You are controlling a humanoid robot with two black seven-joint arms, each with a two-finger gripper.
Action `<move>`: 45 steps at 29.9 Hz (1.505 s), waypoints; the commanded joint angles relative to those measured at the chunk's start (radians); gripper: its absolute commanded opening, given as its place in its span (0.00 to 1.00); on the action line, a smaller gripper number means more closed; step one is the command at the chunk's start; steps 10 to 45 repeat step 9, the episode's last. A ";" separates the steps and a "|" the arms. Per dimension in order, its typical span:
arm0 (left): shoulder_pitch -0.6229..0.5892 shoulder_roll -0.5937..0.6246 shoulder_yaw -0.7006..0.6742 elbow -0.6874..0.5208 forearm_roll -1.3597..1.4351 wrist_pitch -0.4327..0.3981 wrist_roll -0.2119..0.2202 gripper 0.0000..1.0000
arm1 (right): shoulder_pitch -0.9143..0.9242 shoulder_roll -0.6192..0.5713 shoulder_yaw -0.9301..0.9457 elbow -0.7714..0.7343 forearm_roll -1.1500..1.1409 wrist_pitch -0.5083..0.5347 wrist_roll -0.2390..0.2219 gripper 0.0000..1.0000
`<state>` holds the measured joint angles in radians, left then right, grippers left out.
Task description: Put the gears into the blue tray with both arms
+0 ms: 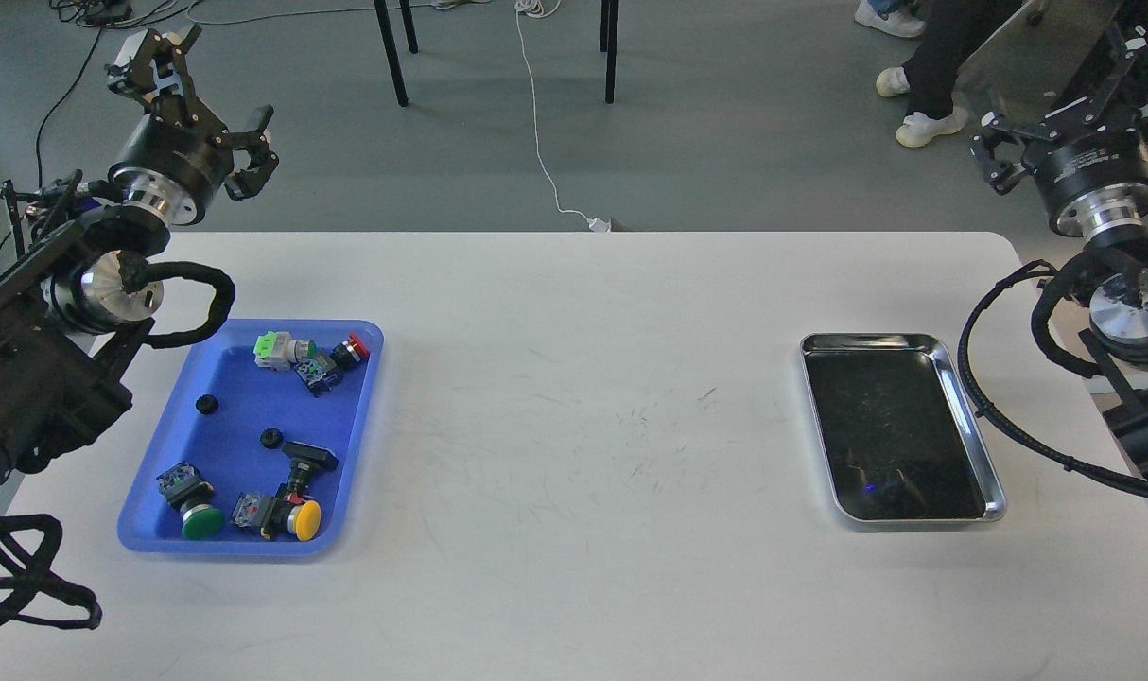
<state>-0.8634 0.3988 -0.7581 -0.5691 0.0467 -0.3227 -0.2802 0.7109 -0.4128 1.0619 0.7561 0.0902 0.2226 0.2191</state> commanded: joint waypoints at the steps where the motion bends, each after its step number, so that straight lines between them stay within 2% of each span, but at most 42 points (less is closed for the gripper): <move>1: 0.015 -0.028 0.002 0.001 -0.086 -0.016 0.001 0.98 | 0.013 0.067 0.000 -0.086 0.002 0.011 -0.032 0.99; 8: 0.058 -0.074 0.006 0.001 -0.099 -0.015 -0.001 0.98 | 0.002 0.094 -0.023 -0.093 0.000 0.066 -0.030 0.99; 45: 0.063 -0.074 0.010 0.001 -0.097 -0.012 -0.002 0.98 | 0.001 0.094 -0.023 -0.087 0.000 0.066 -0.027 0.99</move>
